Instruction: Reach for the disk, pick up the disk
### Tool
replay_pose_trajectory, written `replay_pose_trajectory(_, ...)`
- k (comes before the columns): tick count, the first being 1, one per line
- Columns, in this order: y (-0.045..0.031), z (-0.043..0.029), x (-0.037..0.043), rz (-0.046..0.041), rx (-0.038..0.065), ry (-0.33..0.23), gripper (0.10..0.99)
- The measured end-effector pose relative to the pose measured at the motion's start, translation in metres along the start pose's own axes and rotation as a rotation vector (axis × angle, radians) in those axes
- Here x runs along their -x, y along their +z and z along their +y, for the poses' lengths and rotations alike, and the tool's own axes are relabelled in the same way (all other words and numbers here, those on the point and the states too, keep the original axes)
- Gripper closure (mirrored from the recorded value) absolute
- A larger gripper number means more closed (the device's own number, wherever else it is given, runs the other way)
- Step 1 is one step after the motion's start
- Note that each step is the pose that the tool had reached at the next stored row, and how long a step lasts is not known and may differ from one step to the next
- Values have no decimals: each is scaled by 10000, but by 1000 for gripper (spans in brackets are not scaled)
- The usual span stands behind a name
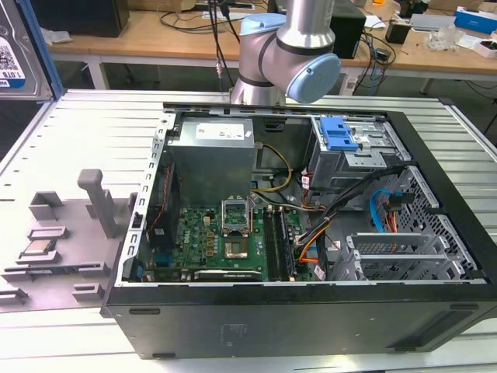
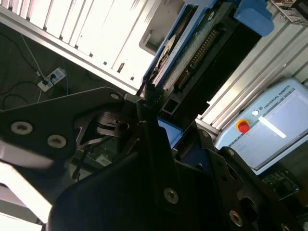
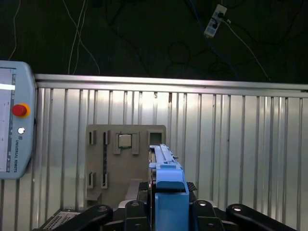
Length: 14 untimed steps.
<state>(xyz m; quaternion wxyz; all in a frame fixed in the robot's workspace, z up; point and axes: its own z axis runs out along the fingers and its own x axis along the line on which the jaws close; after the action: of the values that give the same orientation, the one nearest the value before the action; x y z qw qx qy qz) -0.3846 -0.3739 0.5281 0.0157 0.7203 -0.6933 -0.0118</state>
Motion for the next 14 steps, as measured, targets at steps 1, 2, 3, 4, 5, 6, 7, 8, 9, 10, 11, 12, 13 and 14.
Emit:
replay_pose_trajectory(1, 0, 0, 0, 0, 0, 0, 718)
replay_pose_trajectory(2, 0, 0, 0, 0, 0, 1, 718)
replay_pose_trajectory(3, 0, 0, 0, 0, 0, 1, 718)
replay_pose_trajectory(4, -1, 0, 0, 0, 0, 1, 718)
replay_pose_trajectory(5, -1, 0, 0, 0, 1, 0, 718)
replay_pose_trajectory(6, -1, 0, 0, 0, 1, 0, 718)
replay_pose_trajectory(7, -1, 0, 0, 0, 0, 0, 718)
replay_pose_trajectory(8, -1, 0, 0, 0, 0, 1, 718)
replay_pose_trajectory(9, -1, -1, 0, 0, 0, 1, 718)
replay_pose_trajectory(10, -2, -9, -1, 0, 0, -1, 718)
replay_pose_trajectory(11, -2, -24, -2, 1, 0, -2, 718)
replay_pose_trajectory(12, -3, -49, -2, 2, 1, 0, 718)
replay_pose_trajectory(13, -4, -69, -3, 3, 1, 1, 718)
replay_pose_trajectory(14, -6, -103, -4, 4, 1, 1, 718)
